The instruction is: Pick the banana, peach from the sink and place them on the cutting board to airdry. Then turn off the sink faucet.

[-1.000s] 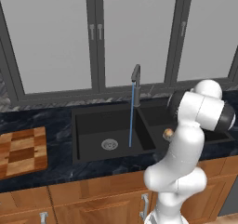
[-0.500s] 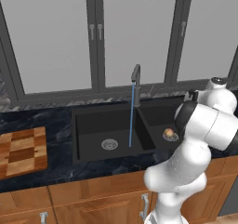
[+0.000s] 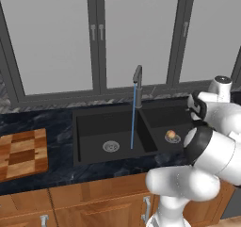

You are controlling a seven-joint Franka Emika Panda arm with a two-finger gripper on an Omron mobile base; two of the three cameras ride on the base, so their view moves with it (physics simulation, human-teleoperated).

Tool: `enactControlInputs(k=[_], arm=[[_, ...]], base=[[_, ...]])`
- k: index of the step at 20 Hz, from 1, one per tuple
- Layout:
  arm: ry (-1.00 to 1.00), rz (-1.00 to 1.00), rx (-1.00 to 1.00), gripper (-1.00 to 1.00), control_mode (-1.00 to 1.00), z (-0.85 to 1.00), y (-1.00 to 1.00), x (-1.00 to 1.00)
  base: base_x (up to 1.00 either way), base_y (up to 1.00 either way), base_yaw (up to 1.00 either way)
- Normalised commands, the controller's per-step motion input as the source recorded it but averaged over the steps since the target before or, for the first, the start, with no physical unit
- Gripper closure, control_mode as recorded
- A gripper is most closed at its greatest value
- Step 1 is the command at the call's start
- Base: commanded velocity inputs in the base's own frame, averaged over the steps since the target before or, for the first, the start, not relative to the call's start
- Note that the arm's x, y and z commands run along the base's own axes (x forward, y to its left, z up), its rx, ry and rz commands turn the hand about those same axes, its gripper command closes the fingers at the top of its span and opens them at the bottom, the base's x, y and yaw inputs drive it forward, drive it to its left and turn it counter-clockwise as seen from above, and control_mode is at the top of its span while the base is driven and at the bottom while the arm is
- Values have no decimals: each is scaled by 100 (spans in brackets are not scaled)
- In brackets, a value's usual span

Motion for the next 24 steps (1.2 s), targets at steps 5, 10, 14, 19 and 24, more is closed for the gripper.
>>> enactControlInputs(k=[5, 10, 14, 19, 24], arm=[[2, 4, 0, 100, -100, 31, 27, -48], [5, 5, 1, 100, -100, 33, 27, -37], [5, 6, 1, 100, -100, 27, 34, -35], [2, 7, 3, 100, -100, 28, 35, -34], [0, 9, 3, 100, -100, 12, 42, -24]], base=[[0, 0, 0], [0, 0, 0], [0, 0, 0], [0, 0, 0], [0, 0, 0]])
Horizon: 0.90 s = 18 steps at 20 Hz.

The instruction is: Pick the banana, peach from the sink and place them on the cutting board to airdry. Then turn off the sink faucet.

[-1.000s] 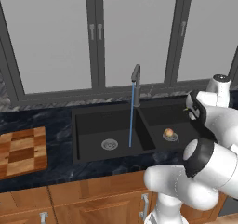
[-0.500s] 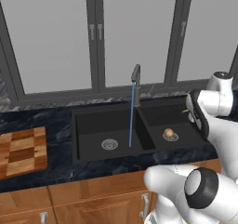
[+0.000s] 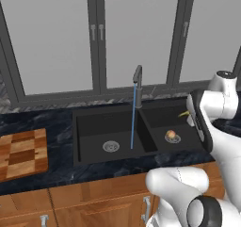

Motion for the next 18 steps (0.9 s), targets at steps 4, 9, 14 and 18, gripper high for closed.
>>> enactControlInputs(k=[4, 9, 14, 18], arm=[[0, 8, 1, 100, -100, 0, 48, -16], [-1, 5, 0, 100, -100, 0, 47, -3], [0, 5, 0, 100, -100, 0, 48, 0], [0, 6, 0, 100, -100, 0, 49, 0]], base=[[0, 0, 0], [0, 0, 0], [0, 0, 0], [0, 0, 0]])
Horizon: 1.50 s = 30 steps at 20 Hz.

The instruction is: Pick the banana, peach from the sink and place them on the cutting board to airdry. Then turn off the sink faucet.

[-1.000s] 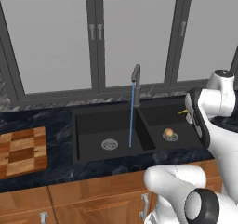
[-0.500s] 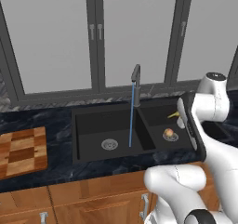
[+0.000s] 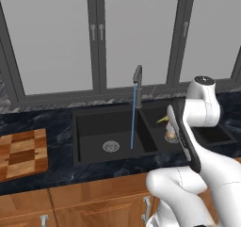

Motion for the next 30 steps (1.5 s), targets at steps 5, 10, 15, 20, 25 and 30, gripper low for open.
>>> enactControlInputs(k=[5, 10, 15, 20, 25, 30], arm=[[0, 8, 0, 100, -100, 0, 53, 0], [1, 10, 0, 100, -100, -1, 48, 6], [1, 11, 0, 100, -100, -4, 46, 11], [3, 11, 0, 100, -100, -3, 48, 14], [4, 11, 0, 100, -100, -4, 49, 18], [4, 10, 0, 100, -100, -3, 50, 16]], base=[[0, 0, 0], [0, 0, 0], [0, 0, 0], [0, 0, 0], [0, 0, 0], [0, 0, 0]])
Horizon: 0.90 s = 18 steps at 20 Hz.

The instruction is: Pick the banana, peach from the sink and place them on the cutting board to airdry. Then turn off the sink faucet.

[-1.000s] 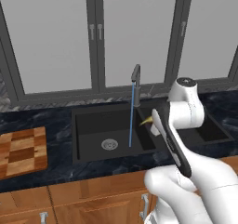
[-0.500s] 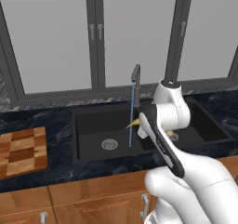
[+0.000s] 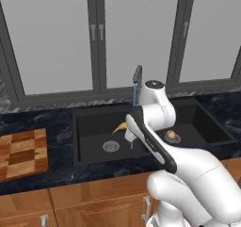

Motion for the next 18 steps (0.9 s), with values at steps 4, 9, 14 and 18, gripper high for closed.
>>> enactControlInputs(k=[4, 9, 14, 18], arm=[[5, 10, 0, 100, -100, -2, 50, 16], [5, 8, 0, 100, -100, -1, 50, 16], [6, 8, 0, 100, -100, -1, 49, 16], [3, 8, 0, 100, -100, -5, 47, 14]], base=[[0, 0, 0], [0, 0, 0], [0, 0, 0], [0, 0, 0]])
